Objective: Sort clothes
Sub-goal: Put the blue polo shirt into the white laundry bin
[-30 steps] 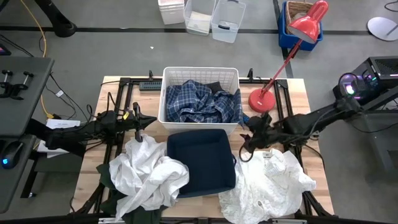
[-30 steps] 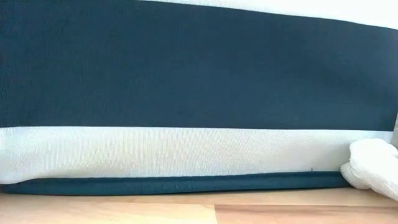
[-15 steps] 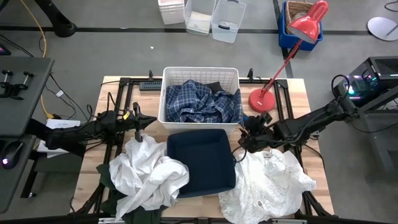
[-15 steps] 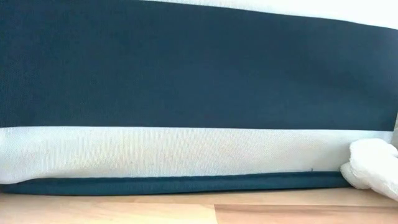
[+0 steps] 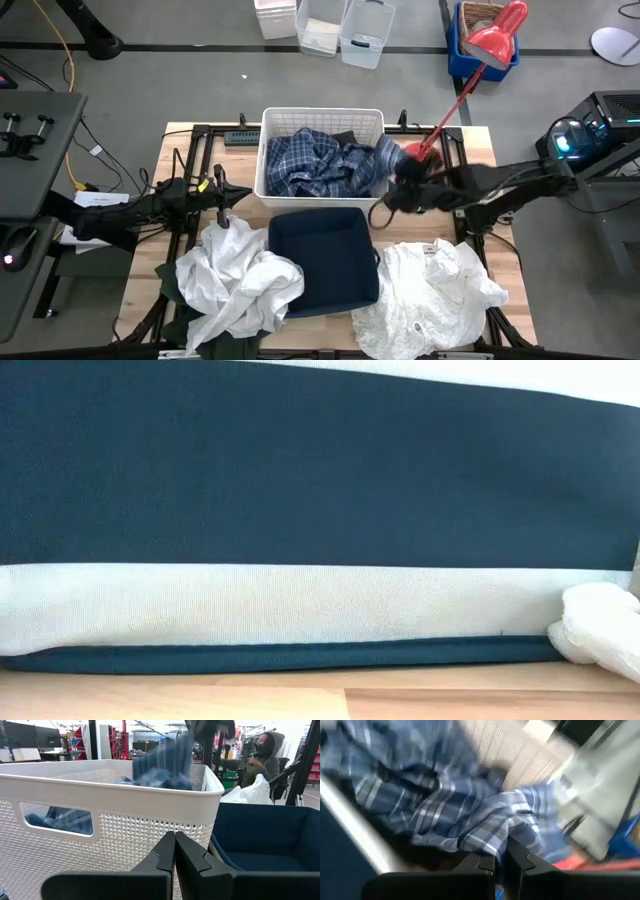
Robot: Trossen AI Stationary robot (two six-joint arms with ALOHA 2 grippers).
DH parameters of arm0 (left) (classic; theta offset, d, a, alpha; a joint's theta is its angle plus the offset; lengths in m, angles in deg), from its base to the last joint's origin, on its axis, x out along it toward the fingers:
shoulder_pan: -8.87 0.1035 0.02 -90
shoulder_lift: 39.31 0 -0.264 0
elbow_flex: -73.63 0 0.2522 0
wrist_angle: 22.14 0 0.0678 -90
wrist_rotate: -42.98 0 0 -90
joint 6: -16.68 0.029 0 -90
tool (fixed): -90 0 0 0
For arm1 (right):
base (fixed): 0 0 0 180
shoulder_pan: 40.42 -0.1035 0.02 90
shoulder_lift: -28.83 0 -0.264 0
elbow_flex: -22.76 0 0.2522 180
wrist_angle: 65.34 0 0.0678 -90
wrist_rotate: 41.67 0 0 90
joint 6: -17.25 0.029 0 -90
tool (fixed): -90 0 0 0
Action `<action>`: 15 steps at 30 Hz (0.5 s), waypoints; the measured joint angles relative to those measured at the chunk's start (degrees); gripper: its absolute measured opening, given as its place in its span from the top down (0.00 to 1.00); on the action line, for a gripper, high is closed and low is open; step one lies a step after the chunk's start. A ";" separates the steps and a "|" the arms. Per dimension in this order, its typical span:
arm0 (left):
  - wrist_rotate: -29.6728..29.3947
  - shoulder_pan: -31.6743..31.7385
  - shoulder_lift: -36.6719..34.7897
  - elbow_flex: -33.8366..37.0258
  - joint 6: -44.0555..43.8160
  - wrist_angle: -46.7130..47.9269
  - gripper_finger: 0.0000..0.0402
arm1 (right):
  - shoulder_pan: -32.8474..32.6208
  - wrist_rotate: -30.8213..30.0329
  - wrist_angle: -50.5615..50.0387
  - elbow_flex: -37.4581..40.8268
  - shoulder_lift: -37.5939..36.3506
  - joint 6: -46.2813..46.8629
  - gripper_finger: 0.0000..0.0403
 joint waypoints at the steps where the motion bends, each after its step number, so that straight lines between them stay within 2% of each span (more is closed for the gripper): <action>1: 0.02 0.00 0.00 0.02 0.00 0.00 1.00 | 0.79 -1.35 0.45 -2.46 -0.02 -2.27 1.00; 3: 0.00 0.00 0.02 0.02 0.00 0.00 1.00 | 2.63 -2.32 4.33 -6.39 -0.02 -7.27 1.00; 6: 0.02 0.01 0.00 0.00 0.00 0.00 1.00 | 5.46 1.28 14.72 -8.52 0.28 -16.13 1.00; 10: 0.02 0.02 0.00 0.02 0.00 0.00 1.00 | 8.84 9.83 26.81 -7.11 3.32 -20.37 1.00; 15: 0.01 0.00 0.00 0.00 0.00 0.00 1.00 | 12.59 21.84 36.34 -6.32 12.18 -20.39 1.00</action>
